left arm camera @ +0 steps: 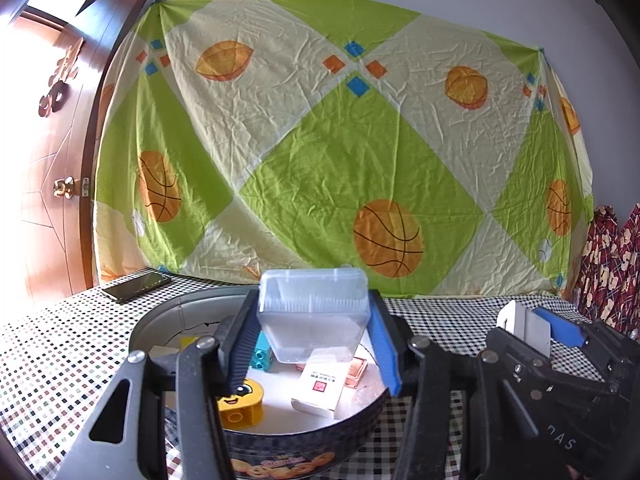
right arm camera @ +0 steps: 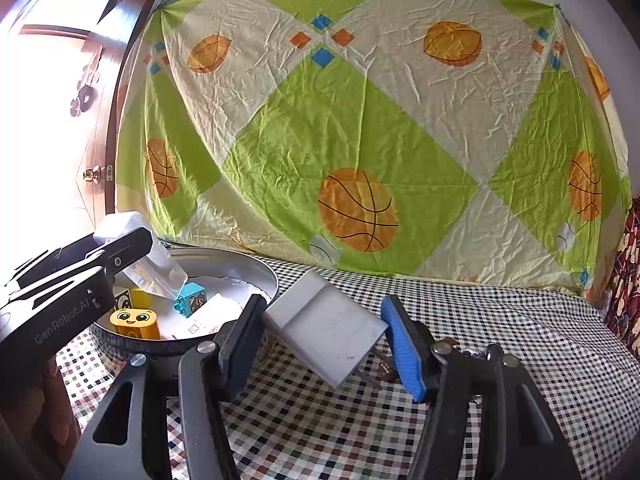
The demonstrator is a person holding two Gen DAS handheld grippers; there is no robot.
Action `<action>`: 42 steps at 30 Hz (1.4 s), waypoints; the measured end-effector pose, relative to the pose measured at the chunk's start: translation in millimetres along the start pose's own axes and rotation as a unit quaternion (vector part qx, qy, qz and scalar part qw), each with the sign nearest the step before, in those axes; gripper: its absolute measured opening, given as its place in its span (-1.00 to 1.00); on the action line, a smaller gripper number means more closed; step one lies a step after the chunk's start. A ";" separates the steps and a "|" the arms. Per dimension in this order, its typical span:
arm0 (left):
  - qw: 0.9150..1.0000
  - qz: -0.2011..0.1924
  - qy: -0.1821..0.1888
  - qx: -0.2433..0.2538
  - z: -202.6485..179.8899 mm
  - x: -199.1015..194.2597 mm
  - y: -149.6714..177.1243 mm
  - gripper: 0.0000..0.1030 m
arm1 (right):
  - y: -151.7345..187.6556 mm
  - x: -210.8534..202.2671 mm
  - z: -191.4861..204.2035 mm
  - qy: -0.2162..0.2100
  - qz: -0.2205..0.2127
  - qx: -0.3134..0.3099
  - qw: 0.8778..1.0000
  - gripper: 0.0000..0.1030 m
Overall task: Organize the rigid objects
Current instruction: 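Lower the clear box and white plug into the tin and open both grippers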
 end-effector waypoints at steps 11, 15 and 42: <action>1.000 0.010 -0.007 -0.016 28.1 7.1 -6.3 -0.01 | -6.4 14.1 26.2 -0.022 0.007 -0.030 0.999 0.20; 0.999 0.024 -0.005 -0.027 47.5 13.8 -11.0 -0.01 | -17.4 22.8 32.5 -0.044 0.013 -0.025 0.999 0.20; 0.980 0.183 -0.012 -0.076 120.3 108.1 -14.8 0.06 | -34.2 149.9 62.7 -0.172 0.135 0.014 0.976 0.22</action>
Point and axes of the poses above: each gripper's, at about its wrist camera, not at the fingertips, and x roughly the way its jaws point, z to its left, y to its underside, the point moved 1 cm from there along x, roughly the way its jaws point, and after that the axes turned 3 degrees about -x, right-handed, at the moved point
